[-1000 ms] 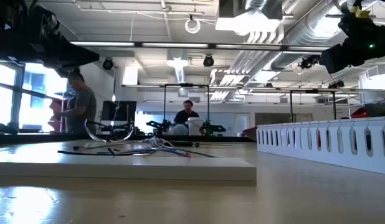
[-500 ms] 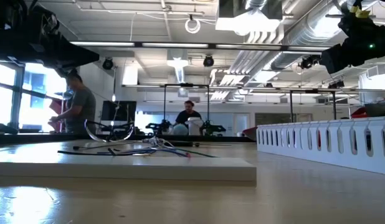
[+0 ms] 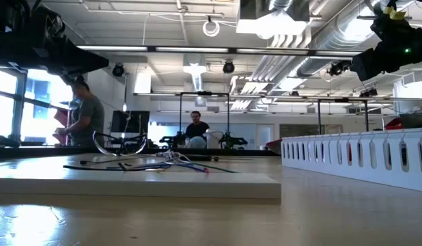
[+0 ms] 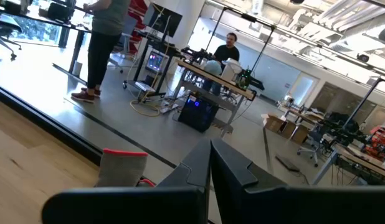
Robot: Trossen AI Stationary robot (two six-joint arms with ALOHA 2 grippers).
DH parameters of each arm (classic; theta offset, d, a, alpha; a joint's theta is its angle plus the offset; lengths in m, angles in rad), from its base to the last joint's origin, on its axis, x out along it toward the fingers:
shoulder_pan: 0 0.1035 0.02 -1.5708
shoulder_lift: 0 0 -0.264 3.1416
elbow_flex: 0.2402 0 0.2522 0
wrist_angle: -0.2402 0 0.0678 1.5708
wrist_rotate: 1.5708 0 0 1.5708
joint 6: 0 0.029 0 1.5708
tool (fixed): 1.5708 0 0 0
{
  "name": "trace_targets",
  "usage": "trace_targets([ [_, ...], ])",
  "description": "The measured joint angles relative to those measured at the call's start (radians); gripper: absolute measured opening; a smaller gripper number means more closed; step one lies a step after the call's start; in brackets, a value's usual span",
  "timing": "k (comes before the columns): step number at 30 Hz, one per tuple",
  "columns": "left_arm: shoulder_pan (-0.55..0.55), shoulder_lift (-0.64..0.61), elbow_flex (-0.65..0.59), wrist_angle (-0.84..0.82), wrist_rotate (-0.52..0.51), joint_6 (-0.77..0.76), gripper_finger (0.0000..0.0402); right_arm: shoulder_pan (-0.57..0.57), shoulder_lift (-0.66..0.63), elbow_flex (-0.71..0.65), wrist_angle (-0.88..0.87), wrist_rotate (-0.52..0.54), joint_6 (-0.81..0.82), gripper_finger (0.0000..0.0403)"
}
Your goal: Ziptie cables
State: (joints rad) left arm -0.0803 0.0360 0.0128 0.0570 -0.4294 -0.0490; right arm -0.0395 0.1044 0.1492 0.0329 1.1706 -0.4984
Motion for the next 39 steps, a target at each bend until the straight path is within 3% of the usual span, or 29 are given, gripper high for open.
trace_targets([
  [29,0.0,0.0,0.0,0.0,0.0,0.0,0.0,0.0,0.0,0.0,0.0,-0.002,0.001,0.0],
  [31,0.0,0.0,0.0,0.0,0.0,0.0,0.0,0.0,0.0,0.0,0.002,-0.067,0.093,0.0],
  [35,0.0,0.0,0.0,0.0,0.0,-0.002,0.0,0.0,0.0,0.0,0.062,-0.361,0.476,0.0],
  [39,0.0,0.0,0.0,0.006,0.0,-0.002,0.0,-0.002,0.005,0.0,0.183,-0.51,0.626,0.0],
])
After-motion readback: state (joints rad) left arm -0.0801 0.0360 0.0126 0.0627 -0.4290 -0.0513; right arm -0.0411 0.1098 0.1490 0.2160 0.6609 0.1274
